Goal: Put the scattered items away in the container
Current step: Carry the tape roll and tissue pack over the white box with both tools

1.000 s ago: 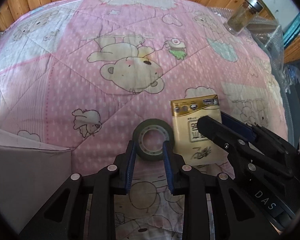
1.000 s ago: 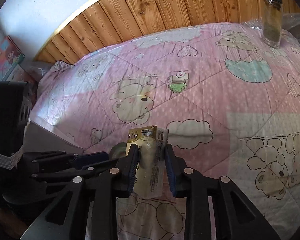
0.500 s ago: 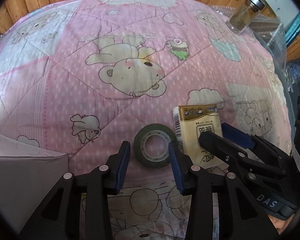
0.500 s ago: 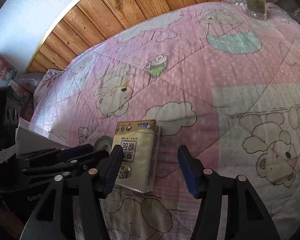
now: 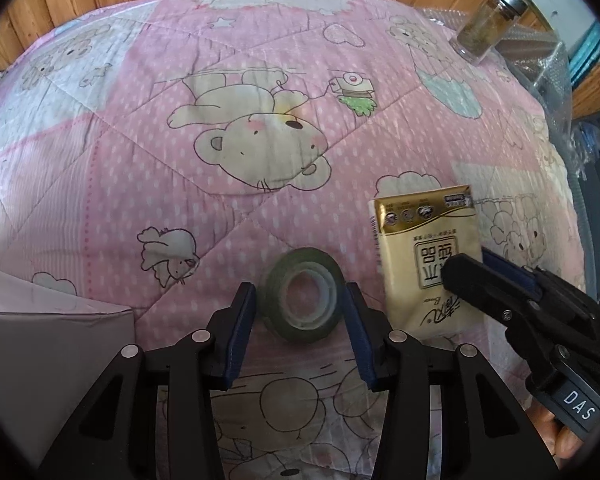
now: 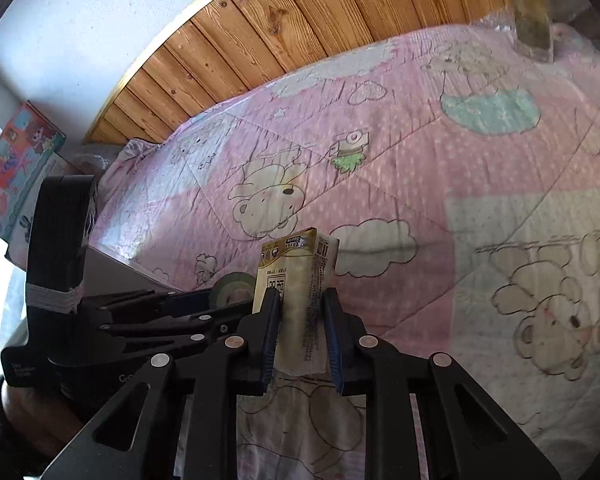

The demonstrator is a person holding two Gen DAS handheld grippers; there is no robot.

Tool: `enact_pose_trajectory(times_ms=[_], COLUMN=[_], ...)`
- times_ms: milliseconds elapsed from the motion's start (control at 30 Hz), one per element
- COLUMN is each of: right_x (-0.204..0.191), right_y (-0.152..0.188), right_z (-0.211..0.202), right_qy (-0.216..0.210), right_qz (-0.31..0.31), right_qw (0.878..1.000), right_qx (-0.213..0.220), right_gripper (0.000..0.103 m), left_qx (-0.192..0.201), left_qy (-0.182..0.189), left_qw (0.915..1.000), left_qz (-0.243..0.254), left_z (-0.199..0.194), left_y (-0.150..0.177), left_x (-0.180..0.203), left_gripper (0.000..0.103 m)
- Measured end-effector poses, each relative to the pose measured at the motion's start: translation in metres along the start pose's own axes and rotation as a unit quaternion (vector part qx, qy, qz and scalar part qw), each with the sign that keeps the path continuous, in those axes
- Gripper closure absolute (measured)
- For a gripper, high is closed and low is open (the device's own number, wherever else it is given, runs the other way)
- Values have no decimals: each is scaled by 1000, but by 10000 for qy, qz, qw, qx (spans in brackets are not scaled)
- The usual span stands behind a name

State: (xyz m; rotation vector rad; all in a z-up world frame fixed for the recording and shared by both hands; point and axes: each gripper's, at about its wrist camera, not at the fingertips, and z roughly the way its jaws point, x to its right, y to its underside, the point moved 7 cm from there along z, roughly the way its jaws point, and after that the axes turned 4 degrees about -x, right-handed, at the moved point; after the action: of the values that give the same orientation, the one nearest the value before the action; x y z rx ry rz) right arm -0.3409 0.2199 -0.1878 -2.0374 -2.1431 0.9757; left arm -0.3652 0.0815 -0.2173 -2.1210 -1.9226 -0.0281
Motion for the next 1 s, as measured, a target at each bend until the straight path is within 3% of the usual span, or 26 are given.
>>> enact_pose_trajectory(times_ms=[133,233,300,367,433,467,500,567,1000], right_x=[22,36,32,24,29,33,38,42,42], right_y=[6,10,8,8,9,10,11,11,22], right_z=[-11,-8,-7,2,12,17,18,13,-28], right_qy=[463,465,538,592,862,941,902,875,582], right_qz=[-146,97,56,-122,-107,-87,-17,67,377], right_qw=[9987,9987,9984,9981,9960,9951,9955,9958,9976], right_qx=[-159,-200,-136,-151,-217,-284,-284,-252,-47], right_gripper=[79,68,42,33,34,44,48,51,52], left_qx=[-56,-3,25,101,199,212,222,216,271], left_qy=[-86,-238,-302,-397,-403,-420,-485,-472,-159], left_qw=[9997,9988,9982,9973,9969,9966,9961,9961,9982], left_qz=[230,428,526,610,646,670,698,711,514], left_z=[5,8,10,11,11,11,10,9,-29], left_y=[1,0,-1,-1,-3,-4,-4,-4,9], left_x=[8,13,16,16,11,10,9,8,19], left_gripper=[49,44,40,43,44,47,53,54,54])
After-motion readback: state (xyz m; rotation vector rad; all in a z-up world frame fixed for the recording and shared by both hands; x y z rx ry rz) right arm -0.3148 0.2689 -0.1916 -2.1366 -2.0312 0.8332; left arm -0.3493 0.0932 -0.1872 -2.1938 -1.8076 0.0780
